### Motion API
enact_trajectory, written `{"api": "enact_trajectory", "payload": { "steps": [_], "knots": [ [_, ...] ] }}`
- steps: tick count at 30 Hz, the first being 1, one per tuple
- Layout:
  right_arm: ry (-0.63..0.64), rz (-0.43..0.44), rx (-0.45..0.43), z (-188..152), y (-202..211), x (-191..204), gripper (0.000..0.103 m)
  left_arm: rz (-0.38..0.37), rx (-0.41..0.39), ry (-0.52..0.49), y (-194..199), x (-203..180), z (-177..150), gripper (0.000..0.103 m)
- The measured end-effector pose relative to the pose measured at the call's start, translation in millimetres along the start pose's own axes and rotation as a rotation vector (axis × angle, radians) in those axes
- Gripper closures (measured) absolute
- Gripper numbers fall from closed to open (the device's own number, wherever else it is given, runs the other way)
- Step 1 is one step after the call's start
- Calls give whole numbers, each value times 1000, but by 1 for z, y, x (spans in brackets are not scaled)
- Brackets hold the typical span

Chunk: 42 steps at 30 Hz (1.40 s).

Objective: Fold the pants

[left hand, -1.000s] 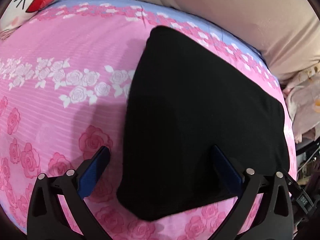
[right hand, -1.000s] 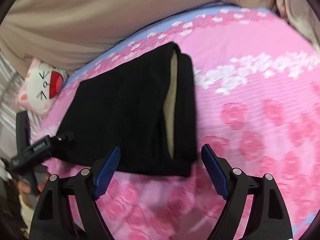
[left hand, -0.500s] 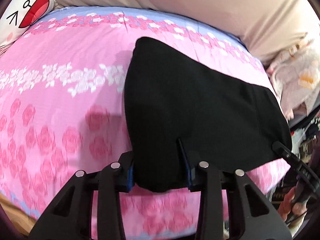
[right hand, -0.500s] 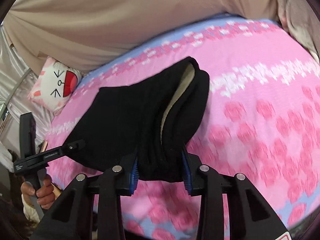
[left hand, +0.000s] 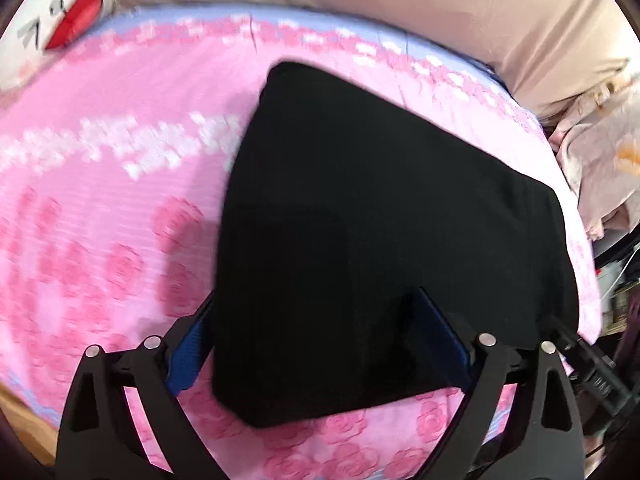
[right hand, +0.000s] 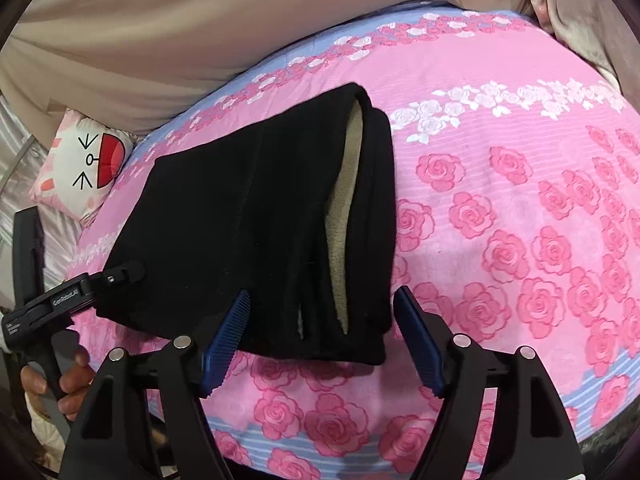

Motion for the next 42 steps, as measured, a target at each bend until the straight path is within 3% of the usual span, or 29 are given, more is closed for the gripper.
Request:
{"api": "enact_trajectory", "payload": {
  "steps": [3, 6, 8, 9, 11, 14, 18, 21, 24, 26, 28, 29, 31, 32, 33, 35, 38, 42],
  "knots": [
    [-29, 32, 13, 1, -6, -1, 29, -45, 13, 34, -10, 6, 2, 8],
    [-58, 63, 22, 2, -11, -3, 28, -41, 15, 23, -11, 3, 3, 9],
    [-52, 69, 17, 4, -12, -1, 32, -47, 13, 6, -9, 1, 3, 23],
    [-35, 68, 6, 5, -11, 1, 44, -45, 6, -3, -6, 0, 2, 28],
    [-14, 68, -7, 7, -6, 5, 60, -44, -6, -15, 3, -2, 0, 53],
    [16, 77, -30, 11, 9, 10, 66, -81, -16, -9, 23, -3, -3, 69],
    [30, 124, -37, 9, 35, 7, 67, -128, -9, -32, 50, -12, -17, 72],
    [80, 67, 5, -4, 32, 5, 61, -102, 18, -36, 49, -11, -30, 68],
    [60, 21, 30, -13, 16, 0, 47, -69, 30, 2, 32, -4, -33, 51],
    [19, 30, 34, -15, 12, -5, 40, -54, 24, 36, 25, 3, -34, 32],
    [0, 43, 38, -14, 9, -7, 38, -28, 15, 37, 21, 6, -32, 21],
    [-1, 45, 38, -13, 7, -6, 38, -27, 14, 36, 19, 7, -31, 21],
    [-10, 55, 31, -12, 4, -6, 38, -48, 15, 34, 14, 6, -29, 24],
    [-6, 57, 25, -12, 2, -5, 40, -58, 11, 29, 13, 4, -29, 36],
    [-9, 64, 17, -11, 2, -5, 50, -81, 16, 26, 13, 0, -29, 39],
    [-14, 87, 5, -10, 7, -4, 63, -79, 6, 16, 14, -6, -24, 58],
    [2, 98, -33, -7, 25, 1, 68, -94, -9, 2, 24, -15, -20, 68],
    [42, 135, -116, 2, 63, 13, 69, -147, -48, -24, 50, -30, -11, 73]
  ]
}}
Point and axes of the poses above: each gripper's, at about its wrist camera, not at the fingertips, and y roughly against the way its jaws point, x to its left, z to its top, the point moved 3 cm from there along -y, roughly the way its jaws point, and after that the axes turned 15 degrees about -z, right-handed, at the moved point
